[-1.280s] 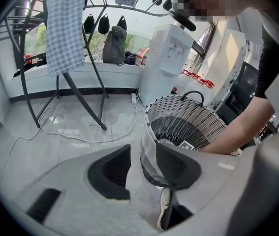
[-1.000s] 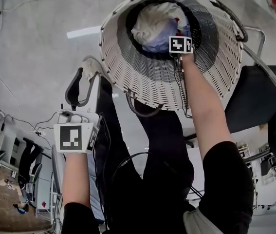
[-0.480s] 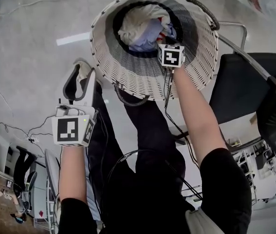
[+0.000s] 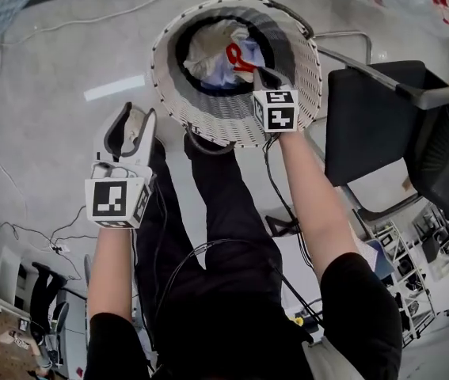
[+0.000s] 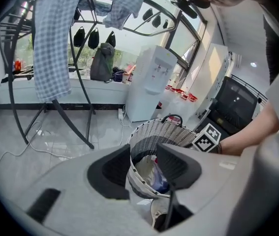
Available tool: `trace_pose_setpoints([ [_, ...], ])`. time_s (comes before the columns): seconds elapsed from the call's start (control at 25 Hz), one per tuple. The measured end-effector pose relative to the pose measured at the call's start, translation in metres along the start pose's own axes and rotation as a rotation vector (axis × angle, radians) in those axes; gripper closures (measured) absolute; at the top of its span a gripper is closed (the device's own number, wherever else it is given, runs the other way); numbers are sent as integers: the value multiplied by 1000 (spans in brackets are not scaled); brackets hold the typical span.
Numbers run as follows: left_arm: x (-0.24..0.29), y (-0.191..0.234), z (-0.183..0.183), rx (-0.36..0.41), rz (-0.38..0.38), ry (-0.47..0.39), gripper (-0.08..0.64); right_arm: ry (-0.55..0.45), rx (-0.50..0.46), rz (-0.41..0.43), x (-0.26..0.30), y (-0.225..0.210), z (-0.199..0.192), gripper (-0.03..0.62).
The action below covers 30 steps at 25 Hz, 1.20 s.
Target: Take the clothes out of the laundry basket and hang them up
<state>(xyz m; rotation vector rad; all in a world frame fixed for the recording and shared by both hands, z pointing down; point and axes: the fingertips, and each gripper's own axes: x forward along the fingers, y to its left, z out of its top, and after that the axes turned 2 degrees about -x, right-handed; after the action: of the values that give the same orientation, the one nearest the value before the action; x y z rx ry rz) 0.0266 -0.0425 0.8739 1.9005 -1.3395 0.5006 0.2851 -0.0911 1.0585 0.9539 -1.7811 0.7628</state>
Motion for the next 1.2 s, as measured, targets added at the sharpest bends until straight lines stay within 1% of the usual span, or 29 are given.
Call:
trace_pose_setpoints([
  [0.12,-24,-3,18,41,-27,-8,387,-80,-2,-3,-50,18,27,575],
  [0.28,-60,-3,42,73,-41,-32,387,-173,35,-23,-116,35,63,575],
  [0.4,-84,-1,66,97,-49,-64,387,-242,53,-42,-164,43,98,575],
  [0.52,-113,-8,85,131,-57,-76,386,-303,51,-50,-222,54,131,575],
  [0.6,-133,-15,98,145,-60,-84,384,-342,39,-47,-264,62,151,577],
  [0.76,-165,-29,129,151,-76,-130,382,-428,-12,-34,-342,76,193,575],
  [0.88,-183,-41,150,169,-91,-157,379,-504,-43,-49,-395,86,226,575],
  [1.04,-207,-65,166,189,-127,-171,379,-598,-77,-66,-465,99,262,575],
  [1.2,-231,-101,178,230,-183,-177,377,-679,-133,-57,-525,122,294,575],
])
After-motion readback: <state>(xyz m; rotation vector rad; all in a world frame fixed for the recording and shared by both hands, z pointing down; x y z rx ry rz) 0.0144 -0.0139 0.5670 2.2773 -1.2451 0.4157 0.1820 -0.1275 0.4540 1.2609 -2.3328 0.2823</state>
